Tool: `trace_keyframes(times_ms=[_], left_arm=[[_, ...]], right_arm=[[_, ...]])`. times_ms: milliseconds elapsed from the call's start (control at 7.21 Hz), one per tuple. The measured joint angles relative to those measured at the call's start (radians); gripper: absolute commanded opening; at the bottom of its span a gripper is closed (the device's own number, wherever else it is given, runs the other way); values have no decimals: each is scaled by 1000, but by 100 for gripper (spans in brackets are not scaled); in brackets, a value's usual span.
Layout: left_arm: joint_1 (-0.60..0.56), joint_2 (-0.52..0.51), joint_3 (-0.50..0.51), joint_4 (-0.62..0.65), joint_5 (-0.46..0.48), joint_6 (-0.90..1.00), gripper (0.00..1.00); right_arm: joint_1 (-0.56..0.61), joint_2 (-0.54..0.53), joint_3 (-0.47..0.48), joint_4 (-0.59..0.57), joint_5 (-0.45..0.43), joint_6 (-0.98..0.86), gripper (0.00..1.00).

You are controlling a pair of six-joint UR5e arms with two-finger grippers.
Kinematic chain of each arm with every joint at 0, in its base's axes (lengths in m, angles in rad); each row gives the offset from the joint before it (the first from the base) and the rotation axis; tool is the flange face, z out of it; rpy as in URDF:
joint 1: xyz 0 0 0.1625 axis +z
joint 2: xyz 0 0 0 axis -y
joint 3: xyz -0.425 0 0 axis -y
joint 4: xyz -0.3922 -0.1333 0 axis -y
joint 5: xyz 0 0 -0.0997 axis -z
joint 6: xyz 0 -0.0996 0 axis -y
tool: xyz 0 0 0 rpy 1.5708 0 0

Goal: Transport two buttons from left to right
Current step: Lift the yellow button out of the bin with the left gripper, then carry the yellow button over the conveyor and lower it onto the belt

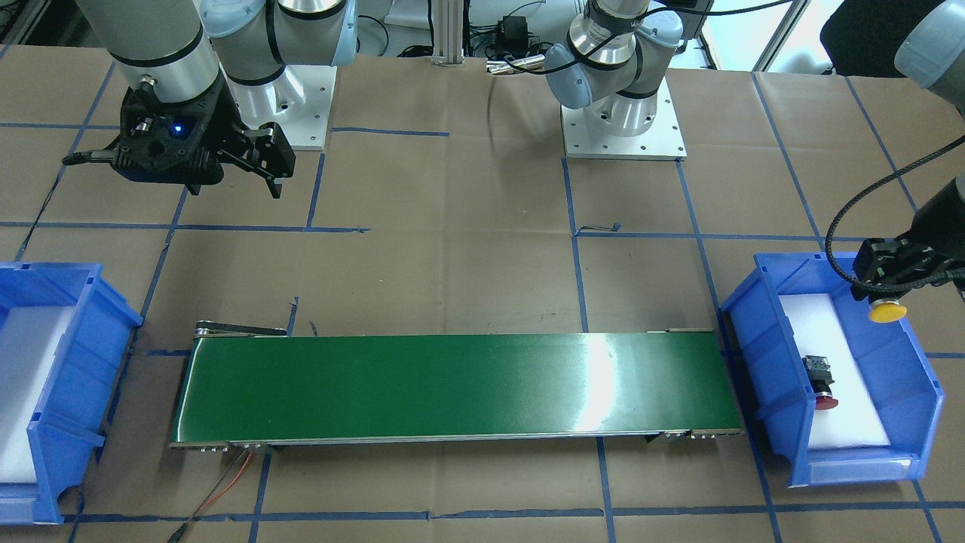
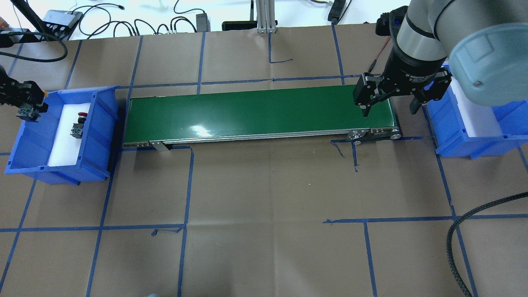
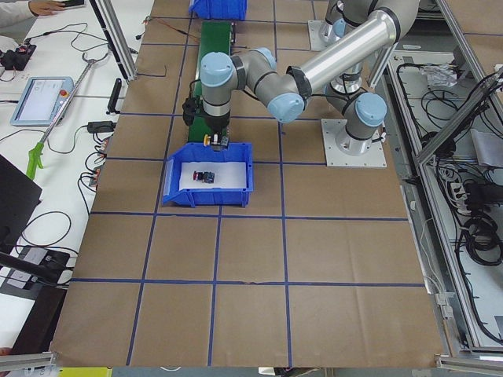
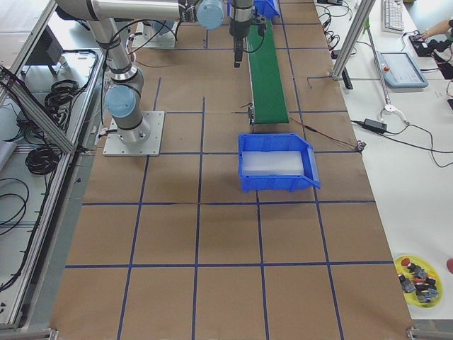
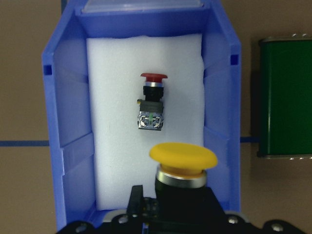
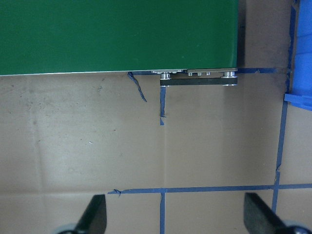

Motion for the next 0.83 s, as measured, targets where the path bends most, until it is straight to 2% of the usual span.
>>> trace_keyframes(times_ms=[416,832], left_arm=[[-229,-18,19,-2,35,-249,0],[-414,-111,-2,30,59,-491,0]], right_arm=[[0,0,1,1,0,0,100],[0,12,-1,2,1,2,100]])
